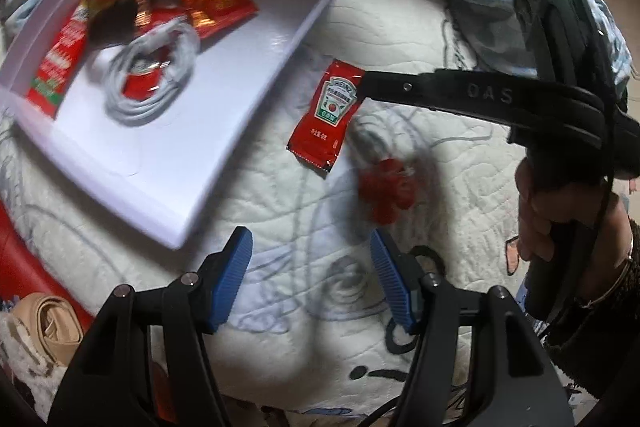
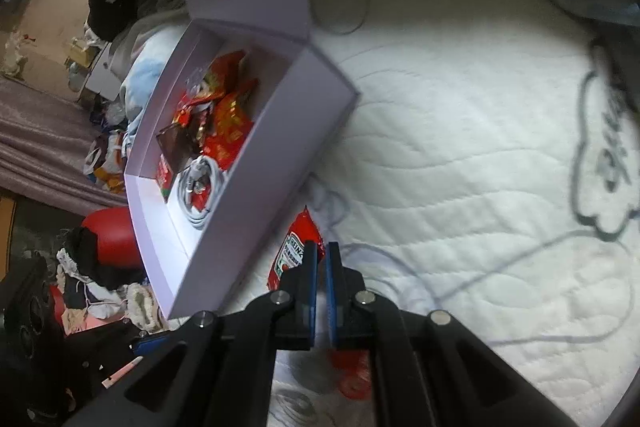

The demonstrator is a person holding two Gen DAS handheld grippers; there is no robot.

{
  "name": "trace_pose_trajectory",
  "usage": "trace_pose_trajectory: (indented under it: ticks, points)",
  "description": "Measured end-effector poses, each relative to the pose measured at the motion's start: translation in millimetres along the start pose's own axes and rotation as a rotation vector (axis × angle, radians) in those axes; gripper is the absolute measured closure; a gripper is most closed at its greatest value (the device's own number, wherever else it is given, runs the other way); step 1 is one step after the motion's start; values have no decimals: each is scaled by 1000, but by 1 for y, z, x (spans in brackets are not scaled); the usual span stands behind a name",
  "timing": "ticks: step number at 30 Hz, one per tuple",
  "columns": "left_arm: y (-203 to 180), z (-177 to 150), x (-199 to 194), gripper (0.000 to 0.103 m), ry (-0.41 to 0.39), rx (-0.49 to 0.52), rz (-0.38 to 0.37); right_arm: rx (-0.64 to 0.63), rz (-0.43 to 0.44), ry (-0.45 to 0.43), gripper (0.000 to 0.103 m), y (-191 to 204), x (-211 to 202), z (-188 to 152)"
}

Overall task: Organize objects
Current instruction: 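Grasp the red fan toy with the left gripper while the right reaches the Heinz sachet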

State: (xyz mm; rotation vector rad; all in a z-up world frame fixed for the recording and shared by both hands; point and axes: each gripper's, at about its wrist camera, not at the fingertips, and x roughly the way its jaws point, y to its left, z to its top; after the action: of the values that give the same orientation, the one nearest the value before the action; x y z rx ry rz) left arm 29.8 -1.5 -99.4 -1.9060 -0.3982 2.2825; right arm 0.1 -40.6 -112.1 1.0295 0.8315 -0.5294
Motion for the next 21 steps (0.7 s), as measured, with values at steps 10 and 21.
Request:
trace_pose_trajectory:
  ticks: [10,21]
  points:
    - [-42,12,33,43,20,107,-75,85,-133,-28,100,-72,-55,-37]
    - [-69,18,72,78,16,193,-37,130,-110,-11,99,-90,-69,-65]
